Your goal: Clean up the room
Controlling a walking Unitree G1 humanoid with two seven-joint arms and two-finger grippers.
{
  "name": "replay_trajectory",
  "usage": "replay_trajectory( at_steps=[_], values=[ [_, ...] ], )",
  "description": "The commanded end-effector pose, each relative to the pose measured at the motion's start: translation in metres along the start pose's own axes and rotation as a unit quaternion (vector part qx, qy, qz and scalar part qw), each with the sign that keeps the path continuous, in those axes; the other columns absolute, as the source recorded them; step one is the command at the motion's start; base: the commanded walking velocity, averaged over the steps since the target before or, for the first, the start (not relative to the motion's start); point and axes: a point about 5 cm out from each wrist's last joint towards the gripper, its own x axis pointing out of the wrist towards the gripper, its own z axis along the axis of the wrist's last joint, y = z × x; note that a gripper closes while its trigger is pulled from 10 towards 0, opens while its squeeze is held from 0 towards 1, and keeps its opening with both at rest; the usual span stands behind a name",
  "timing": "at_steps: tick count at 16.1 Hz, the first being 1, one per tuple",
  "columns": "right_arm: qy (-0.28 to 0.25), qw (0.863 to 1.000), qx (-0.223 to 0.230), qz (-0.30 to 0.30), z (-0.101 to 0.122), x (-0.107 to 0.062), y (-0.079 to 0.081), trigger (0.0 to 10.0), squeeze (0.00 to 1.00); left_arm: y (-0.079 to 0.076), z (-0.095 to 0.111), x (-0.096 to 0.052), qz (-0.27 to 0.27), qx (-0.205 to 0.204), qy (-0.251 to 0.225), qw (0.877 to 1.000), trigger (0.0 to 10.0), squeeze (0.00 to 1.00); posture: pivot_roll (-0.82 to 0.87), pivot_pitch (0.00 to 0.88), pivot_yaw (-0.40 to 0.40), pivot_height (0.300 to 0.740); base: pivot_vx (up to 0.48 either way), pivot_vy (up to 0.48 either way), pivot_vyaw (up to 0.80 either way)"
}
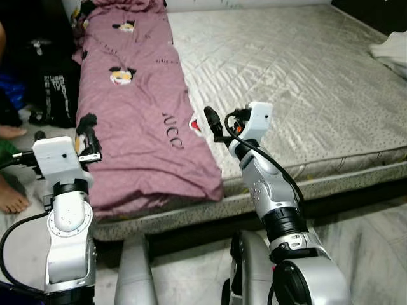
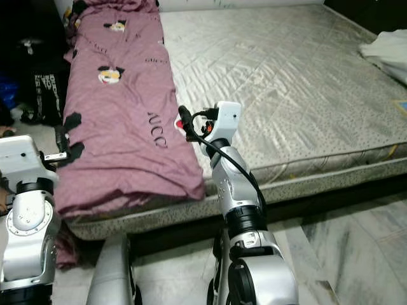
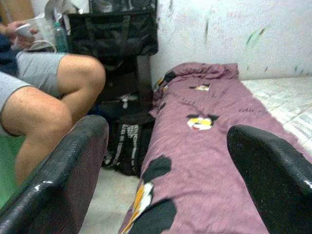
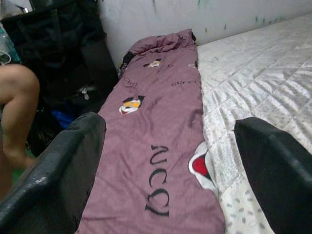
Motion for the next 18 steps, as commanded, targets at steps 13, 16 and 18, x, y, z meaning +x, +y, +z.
replay_trajectory(
  at_steps=[13,16,18],
  values=[
    [-0.027,0.999,-0.021,-0.014,0.006,-0.008,-0.001,10.0,0.0,-0.021,0.0,0.001,-0.048,0.009,0.005,0.999,10.0,0.0,-0.01,0.0,0.021,0.74,0.0,0.0,0.0],
    [-0.027,0.999,-0.026,-0.01,0.007,-0.01,0.001,10.0,0.0,-0.022,0.003,0.006,-0.053,0.013,0.004,0.998,10.0,0.0,-0.01,0.0,0.017,0.74,0.0,0.0,0.0],
    [-0.024,0.999,-0.026,-0.013,0.004,-0.013,0.001,10.0,0.0,-0.023,-0.001,0.005,-0.066,0.012,0.02,0.998,10.0,0.0,-0.02,0.0,0.022,0.74,0.0,0.0,0.0]
  ],
)
